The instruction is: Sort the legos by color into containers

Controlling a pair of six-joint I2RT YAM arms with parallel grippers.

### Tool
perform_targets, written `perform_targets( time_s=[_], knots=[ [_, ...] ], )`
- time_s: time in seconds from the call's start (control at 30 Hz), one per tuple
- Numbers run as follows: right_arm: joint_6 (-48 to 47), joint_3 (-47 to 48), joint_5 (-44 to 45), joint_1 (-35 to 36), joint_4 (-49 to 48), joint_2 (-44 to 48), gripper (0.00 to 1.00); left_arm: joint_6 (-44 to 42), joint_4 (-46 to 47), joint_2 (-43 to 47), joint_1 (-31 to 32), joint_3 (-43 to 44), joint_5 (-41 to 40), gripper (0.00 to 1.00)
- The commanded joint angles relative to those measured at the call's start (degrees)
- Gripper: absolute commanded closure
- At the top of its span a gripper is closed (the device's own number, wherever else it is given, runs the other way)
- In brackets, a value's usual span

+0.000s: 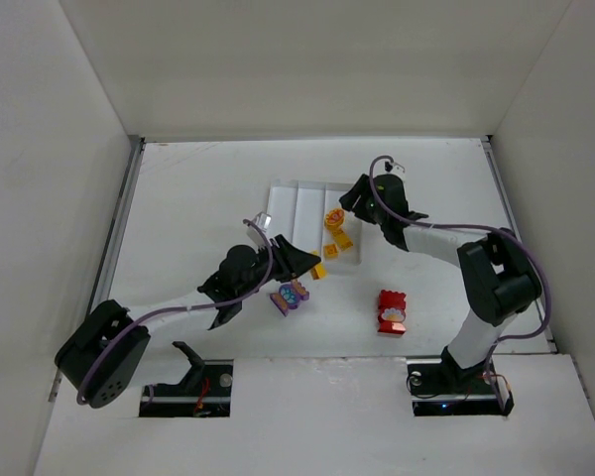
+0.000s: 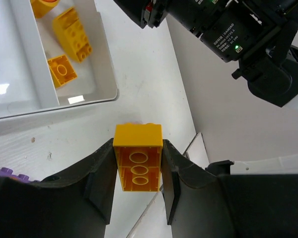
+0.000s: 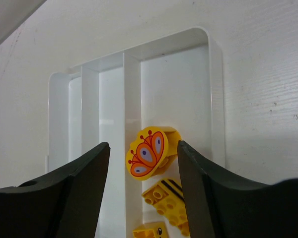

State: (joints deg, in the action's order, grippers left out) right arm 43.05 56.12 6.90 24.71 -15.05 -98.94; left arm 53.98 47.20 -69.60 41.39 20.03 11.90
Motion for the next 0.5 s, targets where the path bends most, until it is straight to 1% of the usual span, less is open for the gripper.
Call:
perform_targets(
  time_s=[0.0, 0.13, 0.2, 0.23, 0.27, 0.37, 0.4, 0.43, 0.47],
  knots=[
    [-1.3, 2.6, 0.5, -0.3, 0.2, 1.0, 0.36, -2.9, -1.8, -0.3, 0.8, 4.8, -1.8, 0.89],
    [-1.3, -0.8, 0.3, 0.0, -0.3, 6.3, 0.35, -4.6, -4.7, -2.7, 2.4, 8.3, -4.3, 0.89],
    [-1.3, -4.2, 0.7, 0.0, -1.3, 10.3, 0.36, -5.9, -6.6, -4.6, 3.4, 11.3, -5.8, 0.89],
    [-1.2, -6.9, 0.9, -0.1, -2.2, 13.2, 0.38, -6.8, -7.6, -5.7, 3.8, 13.0, -6.7, 0.89],
    [-1.0, -9.1, 1.0, -0.4, -2.6, 15.5, 0.41, -7.6, -9.0, -6.9, 4.4, 14.9, -7.9, 0.89],
    [-0.4, -14.9, 2.8, -1.5, -2.1, 22.5, 0.63, -10.9, -14.1, -10.8, 5.8, 21.2, -11.7, 0.89],
    [0.0, -16.8, 3.6, -1.9, -1.7, 25.1, 0.68, -12.2, -15.9, -12.3, 6.2, 23.4, -13.2, 0.89],
    [0.3, -18.4, 4.1, -2.3, -1.0, 27.5, 0.71, -13.5, -17.5, -14.0, 6.6, 25.6, -14.8, 0.89],
    [0.5, -19.8, 4.6, -2.8, 0.1, 30.0, 0.73, -14.8, -19.2, -15.8, 7.2, 27.8, -16.3, 0.89]
  ],
)
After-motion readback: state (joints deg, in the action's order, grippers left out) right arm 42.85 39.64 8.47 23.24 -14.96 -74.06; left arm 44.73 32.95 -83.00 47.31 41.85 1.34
